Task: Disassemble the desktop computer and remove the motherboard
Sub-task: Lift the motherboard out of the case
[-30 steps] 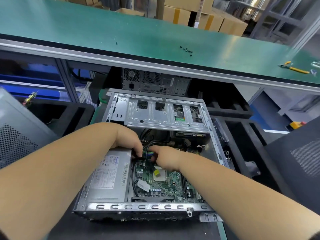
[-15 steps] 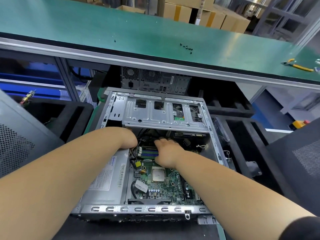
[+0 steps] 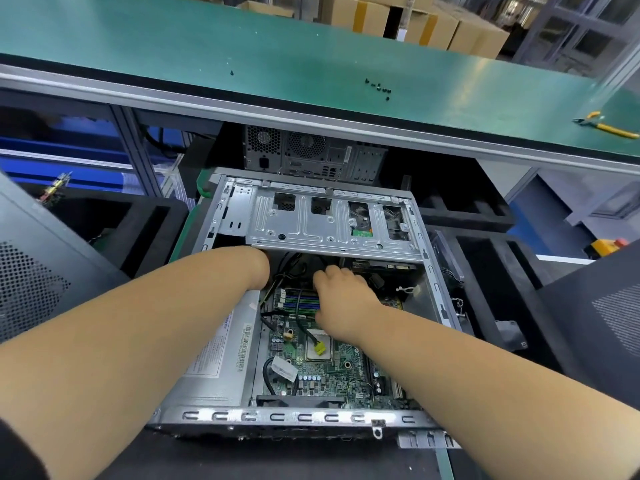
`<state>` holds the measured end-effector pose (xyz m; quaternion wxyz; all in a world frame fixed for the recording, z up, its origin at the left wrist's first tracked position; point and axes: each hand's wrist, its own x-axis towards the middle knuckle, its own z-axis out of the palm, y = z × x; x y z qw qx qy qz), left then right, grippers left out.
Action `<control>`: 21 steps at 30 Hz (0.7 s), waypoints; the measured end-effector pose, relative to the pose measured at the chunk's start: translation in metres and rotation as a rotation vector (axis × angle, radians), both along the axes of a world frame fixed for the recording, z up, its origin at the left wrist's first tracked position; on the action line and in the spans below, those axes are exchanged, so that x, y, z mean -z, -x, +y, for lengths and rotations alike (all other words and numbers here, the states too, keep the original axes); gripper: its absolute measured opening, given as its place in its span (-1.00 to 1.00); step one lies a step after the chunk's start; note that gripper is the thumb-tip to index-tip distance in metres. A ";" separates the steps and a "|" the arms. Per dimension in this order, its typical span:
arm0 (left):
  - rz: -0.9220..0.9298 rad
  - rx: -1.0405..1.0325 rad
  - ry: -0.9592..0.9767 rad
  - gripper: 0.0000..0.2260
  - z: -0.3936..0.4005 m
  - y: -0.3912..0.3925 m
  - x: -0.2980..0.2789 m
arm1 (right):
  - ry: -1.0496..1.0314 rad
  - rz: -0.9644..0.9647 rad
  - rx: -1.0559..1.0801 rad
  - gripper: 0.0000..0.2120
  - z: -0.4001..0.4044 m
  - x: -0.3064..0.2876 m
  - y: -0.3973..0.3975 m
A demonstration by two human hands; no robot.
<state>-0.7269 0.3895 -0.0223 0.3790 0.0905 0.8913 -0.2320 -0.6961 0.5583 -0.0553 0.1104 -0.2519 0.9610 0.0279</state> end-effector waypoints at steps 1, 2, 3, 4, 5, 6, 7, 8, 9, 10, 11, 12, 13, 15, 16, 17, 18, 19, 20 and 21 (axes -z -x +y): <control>0.012 0.001 -0.019 -0.62 0.000 0.000 -0.001 | -0.005 -0.025 -0.022 -0.60 0.001 -0.003 -0.002; 0.025 -0.023 -0.056 -0.61 -0.002 0.000 -0.001 | -0.014 -0.076 -0.048 -0.65 0.002 -0.006 -0.003; 0.031 -0.064 -0.113 -0.59 -0.003 -0.001 -0.003 | -0.035 -0.139 -0.076 -0.71 0.002 -0.007 -0.005; 0.021 -0.107 -0.189 -0.58 -0.005 -0.002 -0.007 | -0.068 -0.196 -0.101 -0.76 0.003 -0.007 -0.007; 0.008 -0.155 -0.270 -0.58 -0.007 -0.004 -0.011 | -0.096 -0.231 -0.125 -0.75 0.004 -0.006 -0.009; 0.003 -0.192 -0.333 -0.59 -0.009 -0.006 -0.015 | -0.107 -0.249 -0.140 -0.68 0.005 -0.004 -0.010; 0.003 -0.197 -0.365 -0.61 -0.010 -0.007 -0.018 | -0.095 -0.254 -0.149 -0.57 0.007 -0.001 -0.011; 0.008 -0.173 -0.372 -0.63 -0.011 -0.008 -0.021 | -0.065 -0.246 -0.147 -0.46 0.009 0.001 -0.011; 0.009 -0.159 -0.368 -0.61 -0.009 -0.009 -0.023 | -0.024 -0.226 -0.131 -0.39 0.010 0.003 -0.010; 0.020 -0.143 -0.356 -0.61 -0.007 -0.012 -0.026 | 0.020 -0.196 -0.099 -0.37 0.011 0.003 -0.009; 0.032 -0.137 -0.347 -0.63 -0.005 -0.014 -0.028 | 0.058 -0.159 -0.056 -0.37 0.012 0.003 -0.006; 0.046 -0.132 -0.346 -0.71 -0.002 -0.018 -0.029 | 0.081 -0.119 -0.013 -0.39 0.013 0.004 -0.004; 0.059 -0.118 -0.335 -0.80 0.001 -0.022 -0.030 | 0.079 -0.087 0.023 -0.41 0.014 0.004 -0.001; 0.067 -0.083 -0.350 -0.88 0.008 -0.029 -0.036 | 0.034 -0.081 0.068 -0.43 0.016 0.006 0.003; 0.047 -0.077 -0.403 -0.84 0.012 -0.031 -0.036 | 0.019 -0.105 0.084 -0.43 0.016 0.009 0.005; 0.017 -0.069 -0.459 -0.78 0.015 -0.033 -0.036 | 0.007 -0.135 0.094 -0.41 0.016 0.011 0.006; -0.006 -0.055 -0.486 -0.68 0.019 -0.035 -0.037 | -0.011 -0.160 0.095 -0.39 0.016 0.013 0.007; -0.025 -0.038 -0.477 -0.61 0.021 -0.036 -0.037 | -0.036 -0.178 0.091 -0.38 0.015 0.015 0.007; -0.040 -0.014 -0.433 -0.58 0.023 -0.035 -0.033 | -0.060 -0.192 0.090 -0.36 0.015 0.016 0.008; -0.056 0.012 -0.372 -0.60 0.025 -0.033 -0.028 | -0.070 -0.203 0.096 -0.36 0.015 0.017 0.008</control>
